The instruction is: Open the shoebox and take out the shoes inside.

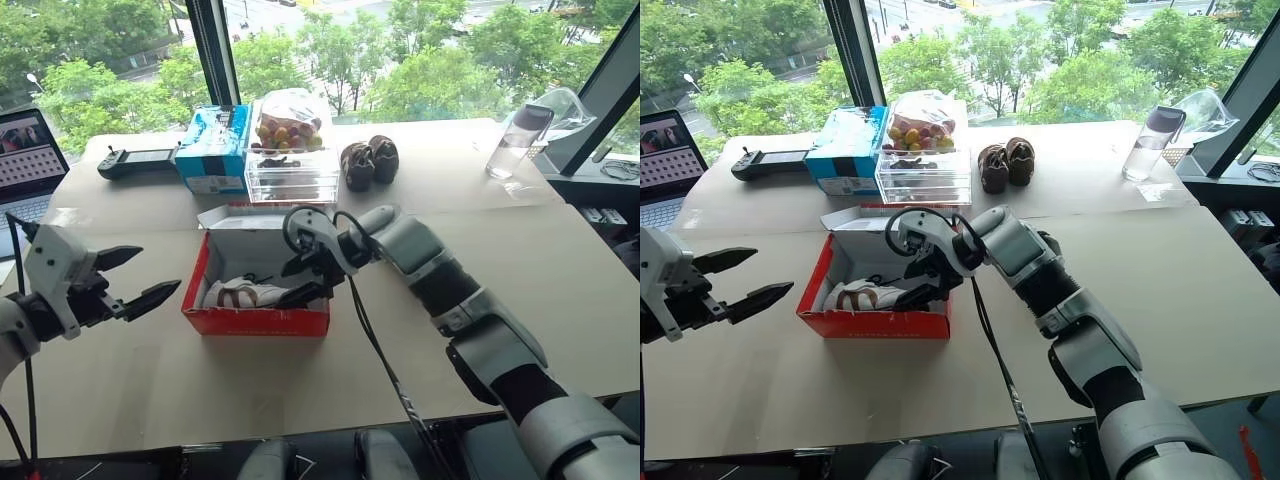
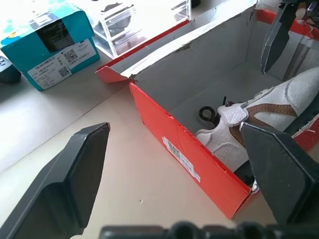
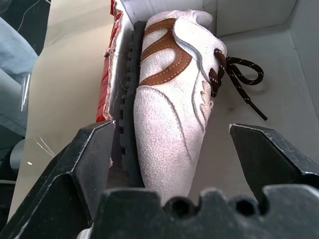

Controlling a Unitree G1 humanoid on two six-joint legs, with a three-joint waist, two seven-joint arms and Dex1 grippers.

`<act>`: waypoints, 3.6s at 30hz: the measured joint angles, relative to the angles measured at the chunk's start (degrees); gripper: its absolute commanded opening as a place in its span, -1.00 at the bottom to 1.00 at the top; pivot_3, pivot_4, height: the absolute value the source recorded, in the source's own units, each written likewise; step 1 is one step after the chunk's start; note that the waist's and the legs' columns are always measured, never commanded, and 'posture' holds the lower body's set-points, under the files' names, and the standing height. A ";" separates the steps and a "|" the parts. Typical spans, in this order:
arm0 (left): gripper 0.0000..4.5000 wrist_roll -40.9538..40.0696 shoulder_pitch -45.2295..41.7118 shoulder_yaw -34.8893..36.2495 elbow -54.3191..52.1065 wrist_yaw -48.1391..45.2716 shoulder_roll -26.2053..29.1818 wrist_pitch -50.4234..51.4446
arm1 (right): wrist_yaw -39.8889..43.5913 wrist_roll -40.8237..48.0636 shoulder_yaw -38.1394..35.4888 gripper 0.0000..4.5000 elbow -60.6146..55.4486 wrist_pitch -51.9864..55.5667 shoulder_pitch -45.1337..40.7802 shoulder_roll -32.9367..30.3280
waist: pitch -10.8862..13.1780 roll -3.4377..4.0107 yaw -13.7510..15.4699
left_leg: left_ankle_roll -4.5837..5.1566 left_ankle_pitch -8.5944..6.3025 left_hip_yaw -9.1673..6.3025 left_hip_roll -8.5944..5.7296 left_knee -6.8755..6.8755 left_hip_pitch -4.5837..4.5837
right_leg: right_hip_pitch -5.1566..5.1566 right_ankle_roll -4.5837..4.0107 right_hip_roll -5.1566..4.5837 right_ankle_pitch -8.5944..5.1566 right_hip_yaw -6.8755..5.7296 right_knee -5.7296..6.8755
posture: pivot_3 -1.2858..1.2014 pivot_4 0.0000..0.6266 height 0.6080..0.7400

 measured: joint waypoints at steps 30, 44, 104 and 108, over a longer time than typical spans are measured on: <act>1.00 0.78 -0.94 -0.54 0.03 -0.04 0.00 0.00 | 2.42 -4.32 0.36 0.96 -1.55 -6.92 1.86 -0.23 | 0.00 0.00 0.02 | -0.01 0.01 0.00 0.00 0.00 0.00 | 0.00 0.00 0.00 0.00 0.00 0.00 | 0.03 -0.52 1.00; 1.00 1.00 -1.18 -0.53 0.52 -0.35 0.02 -0.01 | 0.67 -7.05 1.76 -0.26 -1.75 -10.29 2.93 0.97 | 0.00 0.00 -0.07 | -0.03 0.02 0.00 0.00 0.00 0.02 | 0.01 0.00 0.02 0.00 0.01 0.01 | 0.03 -0.52 1.00; 1.00 6.44 -18.67 -17.98 17.35 -6.94 -0.83 -8.63 | -13.50 -18.75 -15.88 0.98 6.93 -20.58 16.62 -33.72 | -0.04 -0.14 0.16 | 0.33 -0.16 0.69 0.14 0.08 0.12 | 0.10 0.09 0.04 0.07 0.34 -0.12 | 0.03 -0.52 1.00; 1.00 6.11 -16.99 -15.09 18.85 -6.09 -2.04 -9.03 | -12.87 -15.85 -20.31 0.98 7.23 -18.49 17.56 -36.21 | -0.04 -0.14 0.39 | 0.32 -0.15 0.70 0.13 0.07 0.12 | 0.09 0.09 0.01 0.07 0.34 -0.12 | 0.03 -0.52 1.00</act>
